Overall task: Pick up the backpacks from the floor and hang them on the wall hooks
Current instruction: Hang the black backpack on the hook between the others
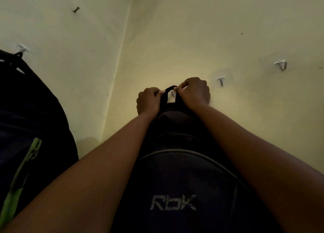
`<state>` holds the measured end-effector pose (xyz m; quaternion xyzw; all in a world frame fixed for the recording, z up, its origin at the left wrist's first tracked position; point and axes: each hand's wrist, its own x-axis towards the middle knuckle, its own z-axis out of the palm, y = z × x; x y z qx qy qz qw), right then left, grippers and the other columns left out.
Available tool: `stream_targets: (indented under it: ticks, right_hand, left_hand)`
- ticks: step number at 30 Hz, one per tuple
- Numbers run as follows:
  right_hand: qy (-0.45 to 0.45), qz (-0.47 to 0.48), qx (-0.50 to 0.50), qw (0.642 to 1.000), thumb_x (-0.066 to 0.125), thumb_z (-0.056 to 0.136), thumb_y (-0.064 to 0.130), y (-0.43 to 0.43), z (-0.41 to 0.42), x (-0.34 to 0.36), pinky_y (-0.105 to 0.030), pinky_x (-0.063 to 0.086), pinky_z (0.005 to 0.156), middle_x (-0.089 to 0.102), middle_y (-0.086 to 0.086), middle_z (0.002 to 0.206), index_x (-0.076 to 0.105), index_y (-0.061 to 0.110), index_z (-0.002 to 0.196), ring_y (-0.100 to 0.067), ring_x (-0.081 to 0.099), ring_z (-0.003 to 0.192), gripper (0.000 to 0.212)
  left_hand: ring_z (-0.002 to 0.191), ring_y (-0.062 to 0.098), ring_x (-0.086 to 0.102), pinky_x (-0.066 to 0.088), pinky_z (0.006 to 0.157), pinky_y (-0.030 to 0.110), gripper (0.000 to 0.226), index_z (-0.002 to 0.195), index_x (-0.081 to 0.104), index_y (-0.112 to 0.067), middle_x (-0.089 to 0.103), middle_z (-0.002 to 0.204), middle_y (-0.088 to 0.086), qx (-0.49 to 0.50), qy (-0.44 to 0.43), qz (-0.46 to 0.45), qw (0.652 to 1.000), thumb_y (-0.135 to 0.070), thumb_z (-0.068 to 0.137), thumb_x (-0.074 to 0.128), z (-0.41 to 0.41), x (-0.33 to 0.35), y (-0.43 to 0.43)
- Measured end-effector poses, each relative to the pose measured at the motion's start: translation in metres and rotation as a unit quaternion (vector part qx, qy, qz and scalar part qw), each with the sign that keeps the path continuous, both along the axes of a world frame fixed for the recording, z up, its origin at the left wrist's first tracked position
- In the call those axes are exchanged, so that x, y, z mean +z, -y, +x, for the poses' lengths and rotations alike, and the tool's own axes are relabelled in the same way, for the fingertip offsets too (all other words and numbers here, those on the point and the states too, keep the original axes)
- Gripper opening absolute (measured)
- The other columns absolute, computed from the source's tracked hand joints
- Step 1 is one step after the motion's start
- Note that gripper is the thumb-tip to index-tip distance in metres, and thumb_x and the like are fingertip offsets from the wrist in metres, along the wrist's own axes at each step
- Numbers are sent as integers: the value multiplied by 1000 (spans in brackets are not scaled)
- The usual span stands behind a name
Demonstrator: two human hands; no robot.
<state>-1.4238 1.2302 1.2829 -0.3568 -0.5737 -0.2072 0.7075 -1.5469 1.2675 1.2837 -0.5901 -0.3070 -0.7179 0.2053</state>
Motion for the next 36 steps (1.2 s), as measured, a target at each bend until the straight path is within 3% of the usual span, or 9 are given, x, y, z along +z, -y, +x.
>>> stream_targets:
  ticks: [5, 8, 14, 17, 19, 22, 27, 33, 36]
  right_hand:
    - [17, -13, -19, 1000, 68, 79, 27, -2, 0, -7, -26, 42, 73, 70, -9, 105, 73, 18, 90, -28, 63, 101, 16]
    - [26, -14, -31, 999, 65, 79, 26, -3, -3, -17, -27, 44, 76, 70, -10, 105, 73, 18, 91, -29, 62, 100, 16]
    - [-1, -53, 27, 998, 59, 85, 22, 9, 0, -40, -22, 44, 80, 73, -7, 106, 74, 16, 98, -24, 64, 103, 21]
    - [-7, -92, 60, 994, 53, 91, 25, 25, 1, -57, -26, 44, 93, 68, -7, 119, 69, 13, 111, -23, 59, 114, 29]
    - [-7, -118, 85, 989, 49, 93, 29, 40, 0, -72, -29, 43, 96, 66, -7, 123, 66, 14, 116, -23, 57, 116, 33]
    - [-4, -143, 96, 985, 46, 94, 32, 64, 2, -98, -32, 44, 98, 65, -7, 123, 65, 15, 118, -24, 57, 116, 34]
    - [-29, -191, 119, 974, 46, 94, 36, 114, 10, -146, -33, 43, 102, 60, -4, 128, 58, 19, 127, -22, 54, 118, 39]
    - [-93, -238, 147, 955, 46, 92, 46, 186, 19, -216, -33, 44, 102, 61, -1, 126, 59, 24, 123, -19, 56, 116, 41]
    - [-115, -250, 163, 947, 46, 92, 47, 209, 21, -245, -26, 42, 93, 60, 6, 118, 58, 22, 125, -13, 55, 110, 43]
  left_hand:
    - [92, 28, 66, 42, 68, 27, 35, 87, 74, -10, 73, 93, 14, -58, -3, -103, 993, -43, 77, 68, -13, -6, -5]
    - [94, 29, 66, 46, 75, 28, 34, 87, 74, -9, 73, 93, 15, -64, -24, -107, 992, -41, 78, 68, -11, -15, -2]
    - [109, 25, 60, 36, 77, 20, 31, 109, 66, -9, 68, 112, 13, -52, -92, -152, 983, -28, 85, 63, -11, -30, 22]
    - [116, 25, 56, 41, 95, 25, 40, 119, 60, -13, 63, 123, 11, -80, -124, -206, 967, -35, 85, 61, -21, -39, 37]
    - [117, 28, 56, 43, 104, 37, 46, 124, 56, -14, 59, 127, 13, -141, -117, -228, 956, -37, 85, 61, -26, -48, 54]
    - [115, 25, 57, 43, 105, 41, 41, 122, 58, -14, 61, 125, 10, -199, -109, -224, 948, -35, 87, 59, -24, -69, 81]
    - [120, 20, 53, 42, 104, 34, 42, 127, 54, -21, 57, 132, 4, -239, -40, -197, 950, -42, 92, 47, -15, -134, 124]
    - [127, 13, 46, 37, 106, 28, 45, 133, 49, -25, 50, 139, -3, -328, -1, -214, 920, -45, 93, 43, -16, -215, 190]
    - [121, 3, 42, 33, 102, 21, 45, 134, 47, -25, 48, 138, -7, -361, 3, -218, 906, -43, 94, 41, -17, -248, 219]
